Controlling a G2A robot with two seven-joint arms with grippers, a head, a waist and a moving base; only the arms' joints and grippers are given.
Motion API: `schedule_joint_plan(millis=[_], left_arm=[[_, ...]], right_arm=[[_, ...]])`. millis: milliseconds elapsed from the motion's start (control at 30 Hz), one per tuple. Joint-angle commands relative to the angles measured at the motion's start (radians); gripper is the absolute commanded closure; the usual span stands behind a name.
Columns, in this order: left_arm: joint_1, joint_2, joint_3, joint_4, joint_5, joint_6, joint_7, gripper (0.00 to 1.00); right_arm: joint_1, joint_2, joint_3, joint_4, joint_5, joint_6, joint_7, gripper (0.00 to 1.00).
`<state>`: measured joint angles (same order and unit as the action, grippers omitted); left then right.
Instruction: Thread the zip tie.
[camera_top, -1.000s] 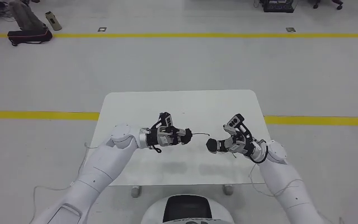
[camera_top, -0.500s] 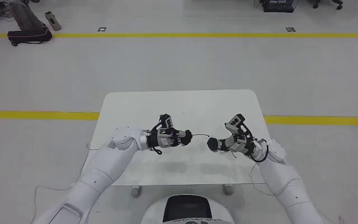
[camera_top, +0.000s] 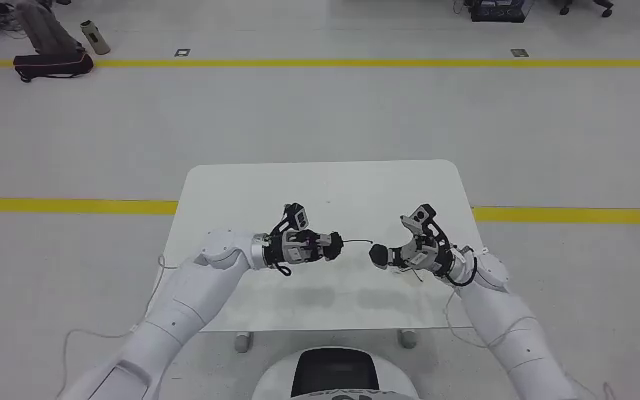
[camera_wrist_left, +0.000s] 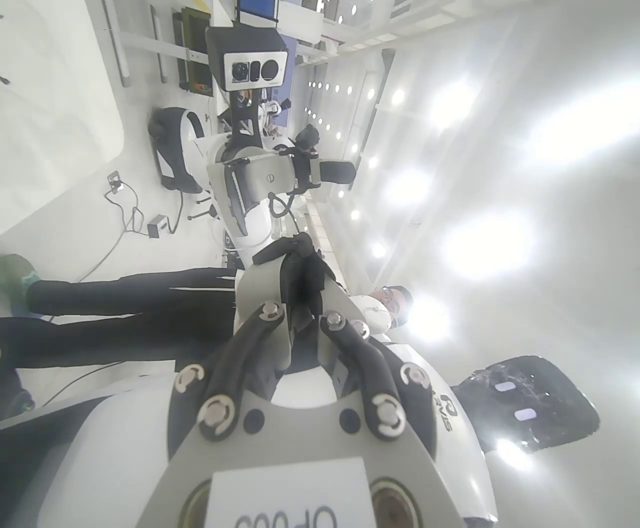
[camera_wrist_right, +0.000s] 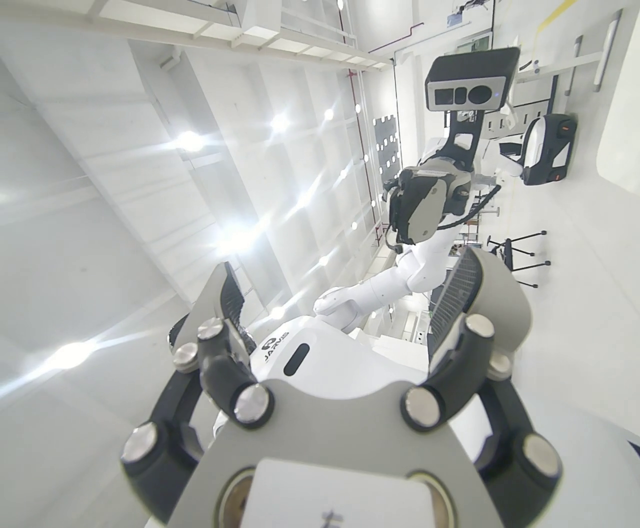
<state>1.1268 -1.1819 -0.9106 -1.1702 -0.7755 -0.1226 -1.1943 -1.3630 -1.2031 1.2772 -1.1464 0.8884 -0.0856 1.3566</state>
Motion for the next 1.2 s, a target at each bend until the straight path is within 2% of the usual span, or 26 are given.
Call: schedule_joint_plan(millis=[0, 100, 267, 467, 500, 533, 567, 767, 967, 1167], left_arm=[[-0.003, 0.002, 0.0, 0.003, 0.023, -0.024, 0.002, 1.0], [-0.004, 0.002, 0.001, -0.002, 0.061, -0.093, 0.027, 1.0], [-0.003, 0.002, 0.001, -0.003, 0.062, -0.092, 0.032, 1.0], [0.008, 0.006, 0.002, -0.031, 0.065, -0.077, 0.05, 1.0], [0.009, 0.007, 0.001, -0.035, 0.064, -0.076, 0.048, 1.0], [0.011, 0.008, -0.001, -0.037, 0.064, -0.076, 0.048, 1.0], [0.011, 0.009, -0.001, -0.039, 0.065, -0.076, 0.046, 1.0], [0.014, 0.015, -0.004, -0.047, 0.08, -0.074, 0.035, 1.0], [0.015, 0.016, -0.004, -0.048, 0.081, -0.073, 0.033, 1.0], [0.015, 0.016, -0.004, -0.048, 0.081, -0.073, 0.033, 1.0]], right_arm=[[0.007, 0.001, -0.001, 0.008, 0.0, 0.011, 0.017, 0.0], [0.015, 0.003, 0.003, 0.018, 0.003, 0.01, 0.032, 0.0], [0.01, 0.002, 0.0, 0.011, -0.003, 0.01, 0.013, 0.0], [-0.001, 0.007, 0.001, -0.006, -0.035, 0.006, -0.002, 0.0], [-0.001, 0.009, 0.003, -0.006, -0.046, 0.003, -0.005, 0.23], [-0.001, 0.01, 0.003, -0.006, -0.053, 0.001, -0.008, 0.34], [-0.001, 0.011, 0.003, -0.007, -0.062, -0.001, -0.01, 0.49], [-0.001, 0.016, 0.001, -0.007, -0.107, -0.03, -0.027, 0.54], [0.001, 0.017, -0.009, -0.005, -0.116, -0.034, -0.024, 0.62], [0.013, 0.016, -0.024, 0.008, -0.127, -0.04, -0.024, 0.62]])
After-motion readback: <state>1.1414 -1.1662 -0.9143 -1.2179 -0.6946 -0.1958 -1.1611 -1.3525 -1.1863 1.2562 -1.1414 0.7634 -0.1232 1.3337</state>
